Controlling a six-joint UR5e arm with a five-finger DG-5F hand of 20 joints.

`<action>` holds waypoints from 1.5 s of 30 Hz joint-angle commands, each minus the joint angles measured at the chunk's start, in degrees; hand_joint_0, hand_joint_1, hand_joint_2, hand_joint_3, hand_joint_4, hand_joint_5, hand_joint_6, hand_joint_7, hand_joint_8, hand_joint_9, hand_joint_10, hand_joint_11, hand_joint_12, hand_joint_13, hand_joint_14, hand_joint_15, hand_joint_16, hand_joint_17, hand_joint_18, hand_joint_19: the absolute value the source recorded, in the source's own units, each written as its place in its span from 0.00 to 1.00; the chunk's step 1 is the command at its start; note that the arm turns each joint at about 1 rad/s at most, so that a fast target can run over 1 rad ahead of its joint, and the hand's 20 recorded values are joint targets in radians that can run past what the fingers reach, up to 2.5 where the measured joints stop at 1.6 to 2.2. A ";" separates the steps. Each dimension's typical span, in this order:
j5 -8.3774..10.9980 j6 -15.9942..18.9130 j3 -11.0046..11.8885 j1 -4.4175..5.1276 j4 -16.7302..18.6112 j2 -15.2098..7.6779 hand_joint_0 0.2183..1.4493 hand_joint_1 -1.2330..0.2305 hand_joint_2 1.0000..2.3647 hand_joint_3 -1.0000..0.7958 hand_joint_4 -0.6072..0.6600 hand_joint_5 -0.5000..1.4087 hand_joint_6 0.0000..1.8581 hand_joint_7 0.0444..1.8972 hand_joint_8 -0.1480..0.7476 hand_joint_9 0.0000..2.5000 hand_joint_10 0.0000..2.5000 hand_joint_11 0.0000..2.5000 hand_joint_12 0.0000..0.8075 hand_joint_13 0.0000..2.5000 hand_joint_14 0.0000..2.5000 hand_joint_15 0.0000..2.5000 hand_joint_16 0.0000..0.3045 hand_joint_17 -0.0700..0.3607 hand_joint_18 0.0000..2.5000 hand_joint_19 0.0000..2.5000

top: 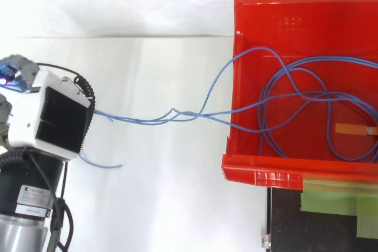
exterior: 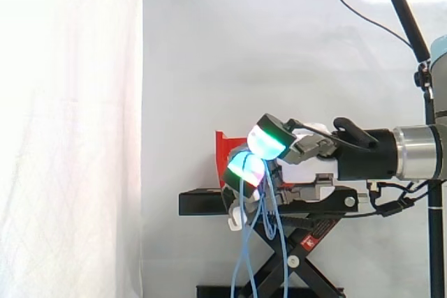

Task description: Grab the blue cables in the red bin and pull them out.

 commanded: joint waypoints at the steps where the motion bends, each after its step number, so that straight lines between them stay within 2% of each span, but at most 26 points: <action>1: 1.00 3.91 0.07 0.49 -3.80 0.02 0.56 0.24 0.00 0.00 0.49 0.72 0.40 0.37 0.41 0.42 0.01 0.43 0.40 0.33 0.01 0.22 0.13 0.37 0.26 0.21; 3: 1.79 5.93 0.07 0.84 -5.82 0.02 0.56 0.24 0.00 0.00 0.49 0.72 0.40 0.36 0.41 0.42 0.01 0.43 0.40 0.33 0.01 0.23 0.13 0.37 0.26 0.20; 4: 2.58 8.57 0.07 1.19 -8.19 -0.07 0.56 0.24 0.00 0.00 0.50 0.72 0.40 0.36 0.41 0.42 0.01 0.42 0.39 0.33 0.01 0.22 0.13 0.37 0.26 0.20; 7: 3.02 11.38 0.07 1.54 -10.74 -0.07 0.56 0.24 0.00 0.00 0.50 0.72 0.41 0.35 0.41 0.42 0.01 0.43 0.40 0.33 0.01 0.22 0.13 0.37 0.26 0.20; 9: 3.37 14.45 -0.02 1.89 -13.29 0.02 0.56 0.24 0.00 0.00 0.50 0.72 0.42 0.35 0.41 0.42 0.01 0.42 0.40 0.33 0.01 0.22 0.13 0.37 0.26 0.20; 10: 3.55 16.56 -0.02 2.07 -14.61 0.02 0.56 0.24 0.00 0.00 0.49 0.72 0.41 0.35 0.41 0.42 0.01 0.43 0.40 0.33 0.01 0.22 0.13 0.37 0.26 0.20; 11: 4.16 21.49 -1.43 2.68 -16.10 0.02 0.56 0.24 0.00 0.00 0.49 0.72 0.42 0.35 0.41 0.42 0.01 0.43 0.40 0.33 0.01 0.22 0.13 0.37 0.26 0.20; 12: 4.43 23.77 -2.04 2.95 -16.10 0.02 0.56 0.24 0.00 0.00 0.49 0.72 0.42 0.35 0.41 0.42 0.01 0.43 0.40 0.33 0.01 0.22 0.13 0.37 0.26 0.20; 14: 4.52 26.14 -2.83 3.21 -16.02 -0.07 0.56 0.25 0.00 0.00 0.49 0.71 0.42 0.35 0.41 0.42 0.01 0.43 0.40 0.33 0.01 0.22 0.13 0.37 0.26 0.21; 15: 4.69 29.75 -3.71 3.74 -15.66 0.02 0.57 0.25 0.00 0.00 0.49 0.71 0.42 0.35 0.41 0.42 0.01 0.43 0.39 0.33 0.01 0.22 0.13 0.37 0.26 0.20; 16: 4.69 29.75 -3.71 3.74 -15.66 0.02 0.57 0.25 0.00 0.00 0.49 0.71 0.41 0.35 0.41 0.42 0.01 0.42 0.39 0.33 0.01 0.22 0.13 0.37 0.26 0.21; 20: 4.78 35.28 -3.80 4.35 -15.66 -0.07 0.57 0.25 0.00 0.00 0.48 0.71 0.41 0.35 0.41 0.42 0.01 0.43 0.39 0.33 0.01 0.23 0.13 0.37 0.26 0.20; 25: 4.78 39.24 -3.89 4.79 -15.84 -0.07 0.57 0.25 0.00 0.00 0.47 0.71 0.41 0.35 0.41 0.41 0.01 0.43 0.39 0.33 0.01 0.23 0.13 0.37 0.26 0.20; 27: 4.60 38.80 -3.89 4.79 -15.75 -0.07 0.57 0.25 0.00 0.00 0.47 0.71 0.40 0.35 0.41 0.41 0.01 0.43 0.39 0.34 0.01 0.23 0.13 0.37 0.26 0.21; 28: 4.52 36.08 -3.80 4.88 -15.49 -0.07 0.57 0.25 0.00 0.00 0.47 0.71 0.40 0.35 0.41 0.42 0.01 0.43 0.39 0.34 0.01 0.24 0.13 0.37 0.26 0.21; 29: 4.52 34.85 -3.80 4.88 -15.40 0.02 0.57 0.25 0.00 0.00 0.46 0.71 0.40 0.35 0.40 0.42 0.01 0.45 0.39 0.34 0.01 0.24 0.13 0.37 0.26 0.20; 33: 4.34 26.14 -3.80 4.44 -13.91 0.02 0.57 0.25 0.00 0.00 0.46 0.70 0.40 0.35 0.39 0.43 0.01 0.49 0.39 0.36 0.01 0.27 0.13 0.36 0.26 0.21; 35: 4.25 21.49 -3.80 4.18 -11.71 0.02 0.57 0.25 0.00 0.00 0.46 0.70 0.40 0.35 0.38 0.44 0.01 0.51 0.39 0.36 0.01 0.28 0.13 0.36 0.26 0.21; 36: 3.99 17.71 -3.89 3.91 -9.34 0.02 0.57 0.25 0.00 0.00 0.46 0.70 0.40 0.35 0.37 0.45 0.01 0.52 0.39 0.37 0.01 0.28 0.13 0.36 0.26 0.20; 37: 3.81 16.30 -3.80 3.83 -8.46 0.02 0.57 0.25 0.00 0.00 0.45 0.70 0.40 0.35 0.37 0.45 0.01 0.54 0.39 0.37 0.01 0.29 0.13 0.36 0.27 0.20; 38: 3.81 16.30 -3.80 3.83 -8.46 0.02 0.57 0.25 0.00 0.00 0.45 0.70 0.40 0.35 0.37 0.45 0.01 0.55 0.39 0.38 0.01 0.30 0.13 0.36 0.27 0.20; 39: 2.67 11.99 -3.89 3.47 -6.00 0.02 0.57 0.25 0.00 0.00 0.45 0.70 0.40 0.34 0.36 0.46 0.01 0.57 0.39 0.38 0.01 0.30 0.13 0.36 0.27 0.20; 40: 1.70 9.80 -3.89 3.39 -4.85 0.02 0.57 0.25 0.00 0.00 0.45 0.70 0.40 0.34 0.36 0.47 0.01 0.58 0.39 0.38 0.01 0.31 0.13 0.36 0.27 0.21; 45: 0.03 6.37 -3.80 3.12 -2.92 0.02 0.57 0.25 0.00 0.00 0.44 0.70 0.40 0.34 0.36 0.47 0.01 0.61 0.38 0.39 0.01 0.32 0.13 0.36 0.27 0.21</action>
